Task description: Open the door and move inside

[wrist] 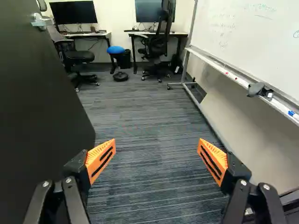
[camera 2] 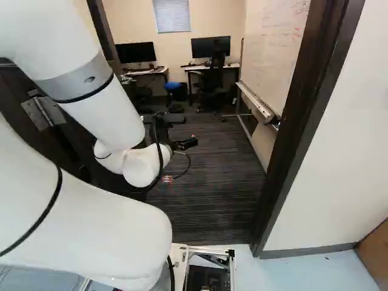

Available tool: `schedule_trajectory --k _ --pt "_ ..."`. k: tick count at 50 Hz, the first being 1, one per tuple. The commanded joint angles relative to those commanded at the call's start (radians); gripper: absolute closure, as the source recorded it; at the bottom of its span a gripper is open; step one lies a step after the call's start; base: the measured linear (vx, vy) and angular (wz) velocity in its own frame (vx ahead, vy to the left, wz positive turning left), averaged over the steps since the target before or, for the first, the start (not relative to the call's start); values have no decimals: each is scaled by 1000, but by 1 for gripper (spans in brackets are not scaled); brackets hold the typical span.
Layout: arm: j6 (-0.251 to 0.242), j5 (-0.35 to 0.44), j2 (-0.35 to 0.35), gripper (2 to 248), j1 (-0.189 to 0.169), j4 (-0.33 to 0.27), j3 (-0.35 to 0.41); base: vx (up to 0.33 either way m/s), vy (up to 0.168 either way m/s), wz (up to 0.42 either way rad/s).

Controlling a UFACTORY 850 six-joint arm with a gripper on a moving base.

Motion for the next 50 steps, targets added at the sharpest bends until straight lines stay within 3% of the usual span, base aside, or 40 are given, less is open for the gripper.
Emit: schedule_trajectory --k 50 --pt "0 0 0 3 0 0 0 111 -36 -6"
